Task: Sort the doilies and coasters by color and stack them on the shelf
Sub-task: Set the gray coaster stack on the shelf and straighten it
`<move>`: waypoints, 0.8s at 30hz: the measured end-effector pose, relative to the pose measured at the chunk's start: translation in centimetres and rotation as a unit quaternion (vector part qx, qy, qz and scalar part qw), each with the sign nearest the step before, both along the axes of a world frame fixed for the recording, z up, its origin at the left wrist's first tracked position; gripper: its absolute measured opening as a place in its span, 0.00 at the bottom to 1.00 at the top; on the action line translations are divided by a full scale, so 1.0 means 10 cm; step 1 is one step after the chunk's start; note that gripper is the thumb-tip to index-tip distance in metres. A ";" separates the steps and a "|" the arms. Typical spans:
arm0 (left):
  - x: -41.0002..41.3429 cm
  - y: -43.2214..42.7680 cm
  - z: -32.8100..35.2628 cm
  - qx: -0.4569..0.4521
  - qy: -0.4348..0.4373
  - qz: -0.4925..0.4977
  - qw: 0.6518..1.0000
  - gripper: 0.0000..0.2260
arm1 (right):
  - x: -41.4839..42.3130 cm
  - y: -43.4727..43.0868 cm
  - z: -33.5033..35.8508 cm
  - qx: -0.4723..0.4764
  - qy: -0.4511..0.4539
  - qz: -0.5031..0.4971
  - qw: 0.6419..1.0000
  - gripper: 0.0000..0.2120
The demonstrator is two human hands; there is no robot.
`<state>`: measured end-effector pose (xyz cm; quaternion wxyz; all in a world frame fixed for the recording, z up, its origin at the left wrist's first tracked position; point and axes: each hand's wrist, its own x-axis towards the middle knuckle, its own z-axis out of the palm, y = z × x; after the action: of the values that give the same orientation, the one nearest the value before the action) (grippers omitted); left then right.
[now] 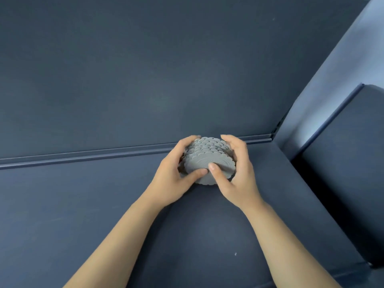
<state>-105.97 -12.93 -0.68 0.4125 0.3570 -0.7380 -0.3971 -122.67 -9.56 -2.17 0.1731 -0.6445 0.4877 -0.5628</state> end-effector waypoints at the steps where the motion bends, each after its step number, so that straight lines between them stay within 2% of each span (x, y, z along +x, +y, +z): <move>1: 0.00 -0.01 -0.01 0.018 -0.016 -0.007 1.000 0.30 | 0.00 0.00 0.00 0.018 -0.012 0.009 1.000 0.28; 3: 0.01 -0.04 -0.04 0.039 -0.025 -0.010 0.999 0.32 | 0.01 0.00 0.01 0.041 -0.044 0.026 0.998 0.28; 8: -0.11 0.03 -0.10 0.104 0.067 -0.026 0.992 0.28 | 0.08 -0.02 -0.01 0.052 -0.062 0.030 0.996 0.23; 11: -0.16 0.08 -0.08 0.122 0.130 -0.018 0.984 0.27 | 0.17 -0.02 -0.01 0.029 -0.071 0.056 0.996 0.27; 14: -0.12 0.10 -0.03 0.126 0.156 -0.047 0.979 0.27 | 0.19 -0.02 0.01 -0.002 -0.074 0.059 0.995 0.28; 16: -0.10 0.11 -0.04 0.127 0.122 -0.049 0.983 0.27 | 0.17 -0.03 0.03 0.013 -0.085 0.054 0.995 0.25; 19: -0.09 0.07 -0.11 0.111 0.047 0.011 0.993 0.31 | 0.18 -0.02 0.02 0.063 -0.113 0.062 0.990 0.23; 24: -0.16 0.13 -0.11 0.121 0.087 0.034 0.988 0.26 | 0.20 -0.02 -0.04 0.081 -0.189 0.062 0.977 0.23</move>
<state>-107.54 -11.63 -1.79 0.4422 0.3932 -0.6330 -0.4991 -120.68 -9.78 -2.54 0.3479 -0.5397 0.4492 -0.6212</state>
